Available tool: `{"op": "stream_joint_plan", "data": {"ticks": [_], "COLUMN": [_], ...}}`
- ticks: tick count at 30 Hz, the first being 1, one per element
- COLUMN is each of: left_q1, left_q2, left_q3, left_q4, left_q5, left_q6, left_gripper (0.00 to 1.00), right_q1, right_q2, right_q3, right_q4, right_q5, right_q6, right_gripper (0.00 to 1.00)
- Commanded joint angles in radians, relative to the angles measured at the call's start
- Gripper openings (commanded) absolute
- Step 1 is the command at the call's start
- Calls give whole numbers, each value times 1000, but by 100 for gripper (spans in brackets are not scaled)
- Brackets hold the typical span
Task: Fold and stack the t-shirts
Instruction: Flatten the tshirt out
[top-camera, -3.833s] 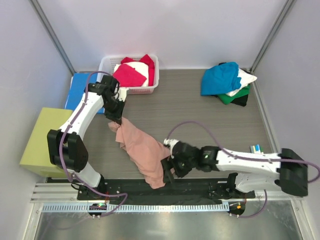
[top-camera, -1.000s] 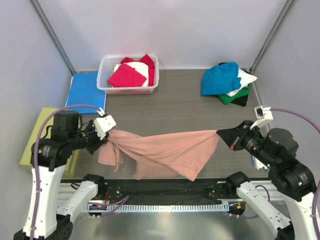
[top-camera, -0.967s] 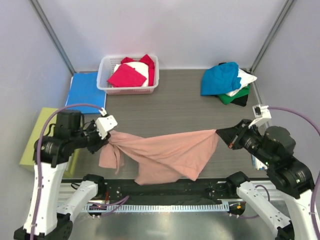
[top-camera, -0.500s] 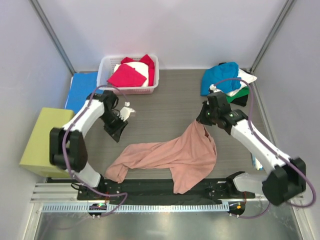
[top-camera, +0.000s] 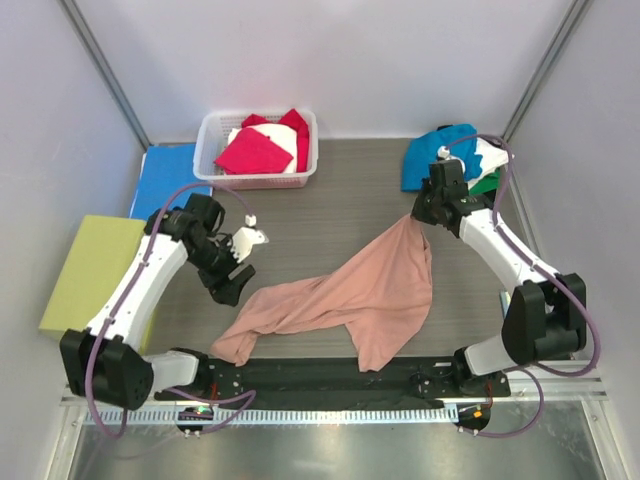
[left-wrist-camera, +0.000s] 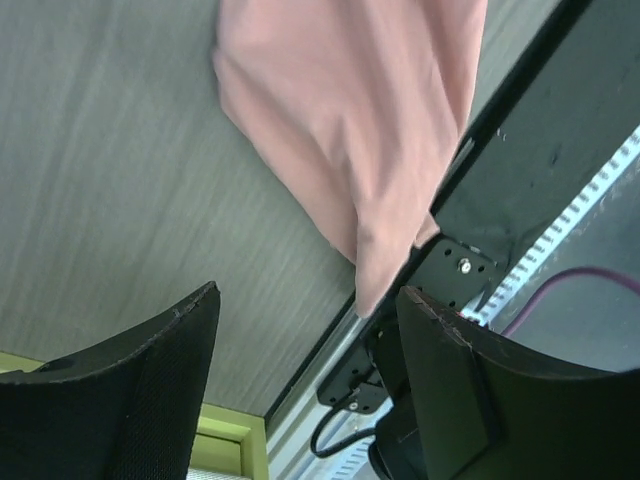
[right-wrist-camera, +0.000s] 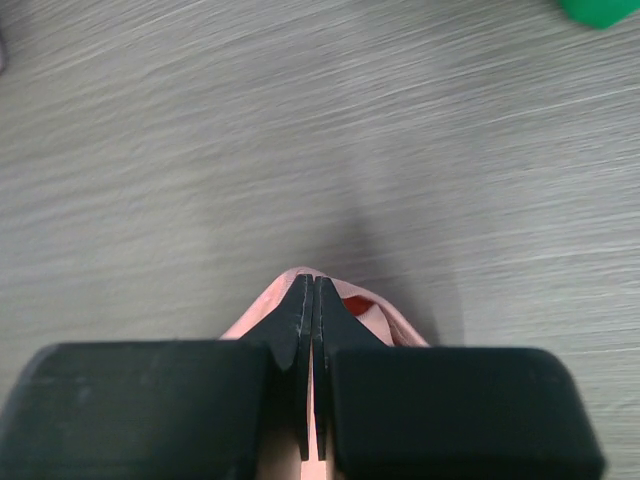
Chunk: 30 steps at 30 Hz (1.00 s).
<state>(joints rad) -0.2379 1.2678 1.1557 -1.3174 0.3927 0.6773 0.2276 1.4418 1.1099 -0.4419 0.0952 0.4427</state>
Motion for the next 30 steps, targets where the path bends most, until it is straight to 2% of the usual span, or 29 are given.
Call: {"op": "stream_joint_plan", "data": {"ticks": [1,4,8,14,17,18,24,27,30], "left_q1": [-5,-3,-21,-83,-176,-249,-449,-503,-512], "left_q2": [-53,-35,1,47,82,84,139,182,191], "left_q3": [-132,-165,-156,-160,-152,-154,-139,-117,-129], "left_q4": [-156,-138,-172,-170,-220,-220,-204,-201,-184], "left_q5": [-63,-84,-26,-9,46,44,-6,-17,-41], "left_q6": [50,33,33,22,7,-4,-74,-105,-114], "left_gripper": [72,68,63,70,72,72,73,73,74], "right_q1": [-60,-89,-97,-145,-145,-145,-145,-146,-145], "right_q2": [71,123,155,201,224,230,249,255,252], "right_q3": [90,145,169,192,199,200,192,194,196], "right_q4": [55,57,57,60,63,62,68,68,66], "right_q5": [41,-2,49,0,-9,-14,-31,-32,-37], "right_q6": [-2,11,-2,17,19,21,25,24,25], "right_gripper": [1,1,1,1,1,1,1,1,1]}}
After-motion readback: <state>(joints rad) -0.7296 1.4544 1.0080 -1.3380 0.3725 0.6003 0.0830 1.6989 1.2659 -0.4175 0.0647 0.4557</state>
